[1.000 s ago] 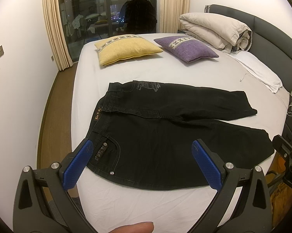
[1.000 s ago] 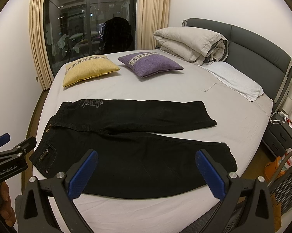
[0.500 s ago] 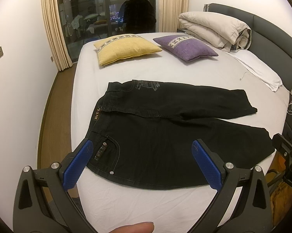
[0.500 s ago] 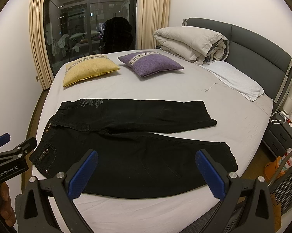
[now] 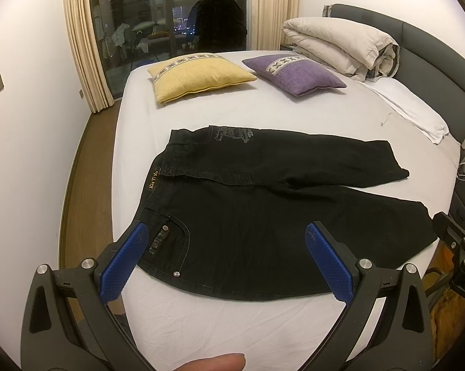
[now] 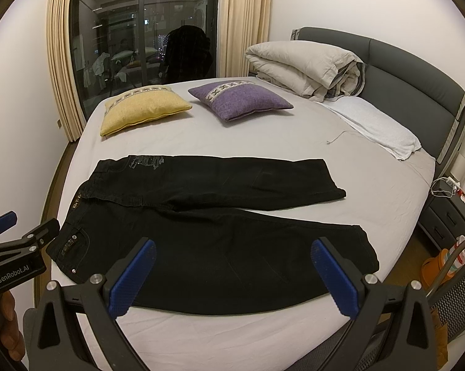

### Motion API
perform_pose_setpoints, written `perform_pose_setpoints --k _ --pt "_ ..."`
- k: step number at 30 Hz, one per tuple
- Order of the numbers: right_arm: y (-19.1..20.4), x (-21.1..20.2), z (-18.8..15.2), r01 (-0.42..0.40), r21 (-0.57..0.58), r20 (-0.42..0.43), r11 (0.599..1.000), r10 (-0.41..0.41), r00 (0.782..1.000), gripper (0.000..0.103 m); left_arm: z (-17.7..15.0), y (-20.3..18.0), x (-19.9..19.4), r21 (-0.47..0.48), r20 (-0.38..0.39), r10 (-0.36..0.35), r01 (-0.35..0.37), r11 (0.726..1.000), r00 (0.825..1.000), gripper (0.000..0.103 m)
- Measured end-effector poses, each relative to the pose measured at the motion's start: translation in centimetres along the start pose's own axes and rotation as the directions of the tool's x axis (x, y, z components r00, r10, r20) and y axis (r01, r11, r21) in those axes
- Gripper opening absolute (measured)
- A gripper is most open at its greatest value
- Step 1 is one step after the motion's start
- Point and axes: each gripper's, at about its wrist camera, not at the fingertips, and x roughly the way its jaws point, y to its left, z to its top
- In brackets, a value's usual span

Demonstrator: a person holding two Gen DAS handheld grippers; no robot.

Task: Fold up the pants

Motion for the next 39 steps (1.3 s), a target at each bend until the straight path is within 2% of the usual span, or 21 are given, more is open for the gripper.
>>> perform_pose_setpoints --k 7,12,14,15,16,19,23,25,27,30,33,36,38,39 --pt "0.3 0.5 -0.1 -0.004 -0.007 -0.005 1.000 0.004 1.000 0.103 -0.3 -0.1 0.5 0.003 -0.002 -0.015 0.015 1.000 1.000 0.103" --pt "0.2 3.6 -1.4 -0.095 -0.055 -0.015 0.994 0.094 0.995 0.103 0.3 0.8 2.9 0.034 0.019 -0.111 0.111 0.993 0.994 0.103" --pt "-0.3 5.0 -1.0 -0.128 -0.070 -0.018 0.989 0.127 0.992 0.103 1.3 1.5 4.7 0.052 0.016 -0.186 0.185 0.981 0.982 0.103" --pt "-0.6 6.1 -0.6 -0.142 -0.078 -0.023 0.987 0.141 0.990 0.103 2.1 2.0 6.1 0.051 -0.006 -0.227 0.227 0.973 0.974 0.103" --pt "-0.9 6.9 0.0 -0.158 -0.084 -0.026 0.984 0.156 0.987 0.103 2.7 2.3 7.3 0.052 -0.023 -0.231 0.232 0.971 0.973 0.103" --pt "-1.7 9.6 1.6 -0.196 -0.114 -0.027 0.974 0.194 0.981 0.103 5.3 3.1 11.9 0.130 -0.090 -0.163 0.174 0.976 0.982 0.103" --pt "-2.3 14.0 3.7 -0.232 -0.141 -0.063 0.962 0.225 0.972 0.103 10.5 5.2 19.3 0.140 -0.124 -0.174 0.191 0.972 0.977 0.103" --pt "-2.4 16.3 5.5 -0.272 -0.136 -0.088 0.953 0.262 0.961 0.099 13.5 5.9 23.8 0.179 -0.146 -0.196 0.221 0.959 0.970 0.103" --pt "-2.4 18.3 5.8 -0.317 -0.139 -0.113 0.938 0.303 0.946 0.095 15.8 6.3 28.1 0.239 -0.175 -0.161 0.200 0.950 0.971 0.103" --pt "-2.1 21.0 6.6 -0.368 -0.172 -0.151 0.914 0.345 0.927 0.091 18.7 6.8 34.3 0.328 -0.226 -0.131 0.202 0.923 0.965 0.103" --pt "-1.5 23.7 7.1 -0.427 -0.223 -0.196 0.876 0.389 0.900 0.087 20.8 7.4 39.5 0.336 -0.309 -0.187 0.291 0.896 0.933 0.102" --pt "-0.9 25.7 7.9 -0.455 -0.268 -0.223 0.849 0.404 0.887 0.084 21.9 6.8 42.5 0.366 -0.369 -0.209 0.349 0.863 0.906 0.085" --pt "-0.6 26.5 8.3 -0.471 -0.279 -0.232 0.837 0.418 0.879 0.083 22.3 6.3 44.1 0.394 -0.405 -0.214 0.380 0.837 0.889 0.080" --pt "-0.5 27.0 8.5 -0.483 -0.282 -0.237 0.829 0.428 0.872 0.083 22.2 5.8 44.9 0.398 -0.439 -0.228 0.415 0.818 0.869 0.080"
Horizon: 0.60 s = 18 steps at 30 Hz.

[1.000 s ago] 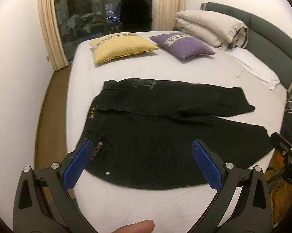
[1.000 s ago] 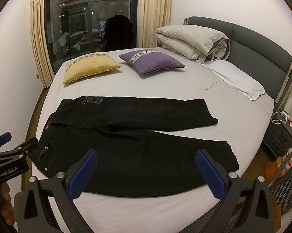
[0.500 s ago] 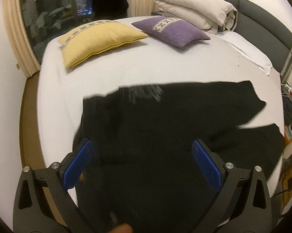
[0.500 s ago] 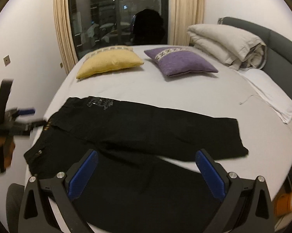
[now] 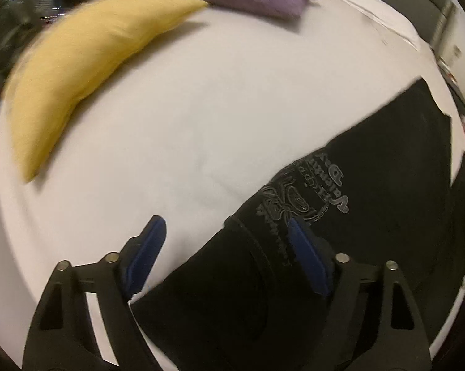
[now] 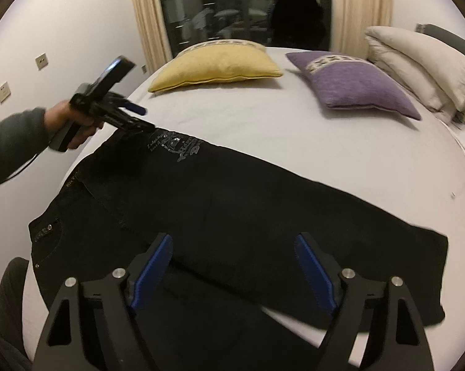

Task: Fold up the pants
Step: 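Lower the left tool onto the jeans waistband and close on it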

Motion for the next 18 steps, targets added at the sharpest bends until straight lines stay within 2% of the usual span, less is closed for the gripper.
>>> perform_pose_setpoints --k 3,5,10,12,14,16,17,18 --pt "-0.6 1.3 0.6 -0.023 -0.009 -0.009 1.000 0.023 1.000 0.083 0.8 -0.4 2.4 0.070 -0.069 -0.040 0.045 0.996 0.997 0.079" --pt "-0.6 1.9 0.7 -0.031 -0.013 -0.012 0.999 0.031 0.999 0.083 1.3 -0.4 3.5 0.085 -0.092 -0.063 0.071 0.994 0.994 0.079" --pt "-0.6 3.0 0.7 -0.065 -0.014 -0.019 0.998 0.065 0.998 0.077 2.6 1.0 5.7 0.023 -0.112 -0.146 0.150 0.988 0.983 0.079" --pt "-0.7 3.4 0.9 -0.074 -0.016 -0.022 0.997 0.074 0.997 0.076 2.8 1.2 6.1 0.032 -0.119 -0.156 0.161 0.986 0.981 0.078" --pt "-0.7 3.5 1.0 -0.083 -0.022 -0.020 0.996 0.083 0.996 0.075 3.2 1.6 6.3 0.026 -0.122 -0.173 0.178 0.984 0.977 0.071" --pt "-0.8 3.7 1.2 -0.086 -0.023 -0.016 0.996 0.086 0.996 0.075 3.5 1.8 6.1 0.017 -0.121 -0.198 0.202 0.979 0.973 0.054" --pt "-0.8 3.8 1.3 -0.087 -0.020 -0.015 0.996 0.086 0.996 0.075 3.6 2.0 6.0 0.011 -0.119 -0.207 0.210 0.978 0.971 0.050" --pt "-0.9 3.8 1.2 -0.089 -0.015 -0.014 0.996 0.089 0.996 0.075 3.8 2.2 6.1 0.003 -0.118 -0.220 0.222 0.975 0.968 0.042"
